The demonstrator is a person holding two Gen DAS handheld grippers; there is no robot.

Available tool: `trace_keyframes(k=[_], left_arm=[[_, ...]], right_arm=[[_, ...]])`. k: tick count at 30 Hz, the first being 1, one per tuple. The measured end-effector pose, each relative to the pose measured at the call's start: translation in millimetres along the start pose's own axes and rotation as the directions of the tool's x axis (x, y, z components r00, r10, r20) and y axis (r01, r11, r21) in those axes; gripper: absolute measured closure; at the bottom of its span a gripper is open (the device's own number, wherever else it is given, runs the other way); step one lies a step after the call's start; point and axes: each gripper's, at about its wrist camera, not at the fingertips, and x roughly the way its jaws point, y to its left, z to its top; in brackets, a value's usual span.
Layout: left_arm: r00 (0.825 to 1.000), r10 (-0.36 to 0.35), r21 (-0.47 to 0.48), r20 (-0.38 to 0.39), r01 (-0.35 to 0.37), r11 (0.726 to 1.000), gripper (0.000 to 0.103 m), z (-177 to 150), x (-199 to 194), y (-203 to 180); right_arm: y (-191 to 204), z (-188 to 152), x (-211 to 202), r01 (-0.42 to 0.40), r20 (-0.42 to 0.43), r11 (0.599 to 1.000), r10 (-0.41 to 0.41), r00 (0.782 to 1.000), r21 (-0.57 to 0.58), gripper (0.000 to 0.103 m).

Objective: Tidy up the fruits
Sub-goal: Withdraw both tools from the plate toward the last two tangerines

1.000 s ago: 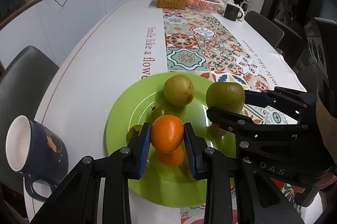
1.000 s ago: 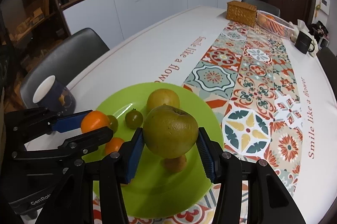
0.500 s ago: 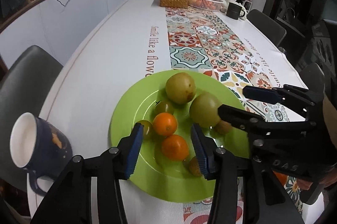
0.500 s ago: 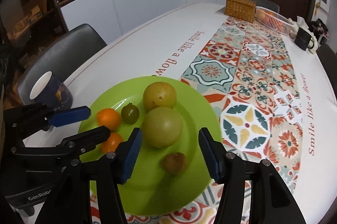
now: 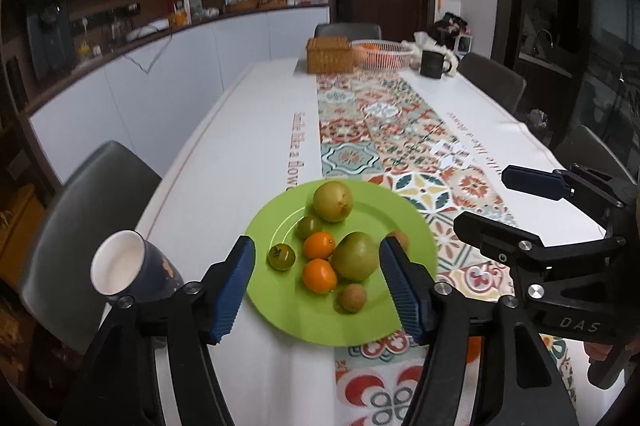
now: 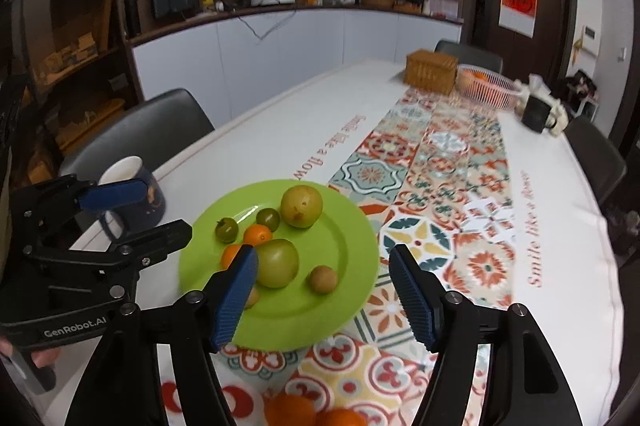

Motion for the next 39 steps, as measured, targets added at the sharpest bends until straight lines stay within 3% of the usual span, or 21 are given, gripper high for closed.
trace_keyframes(k=[8, 18, 32, 39], left_arm=[[0.998, -0.009, 0.014, 0.059, 0.009, 1.000, 0.028, -18, -47, -20], [0.996, -0.035, 0.039, 0.085, 0.031, 0.999, 0.024, -41, -77, -46], [0.992, -0.107, 0.155, 0.073, 0.095, 0.983, 0.024, -58, -67, -75], [0.984, -0.178, 0.216, -0.008, 0.175, 0.961, 0.024, -67, -37, -81]], right_arm=[[6, -16, -59, 0.018, 0.098, 1.000, -0.017, 0.995, -0.010, 0.028], [-2, -45, -97, 0.034, 0.112, 0.999, -0.037, 0.993, 0.031, 0.028], [-14, -76, -97, 0.029, 0.038, 0.998, -0.027, 0.999, -0.048, 0.028], [-15, -87, -74, 0.013, -0.045, 0.993, -0.019, 0.999, -0.113, 0.028]])
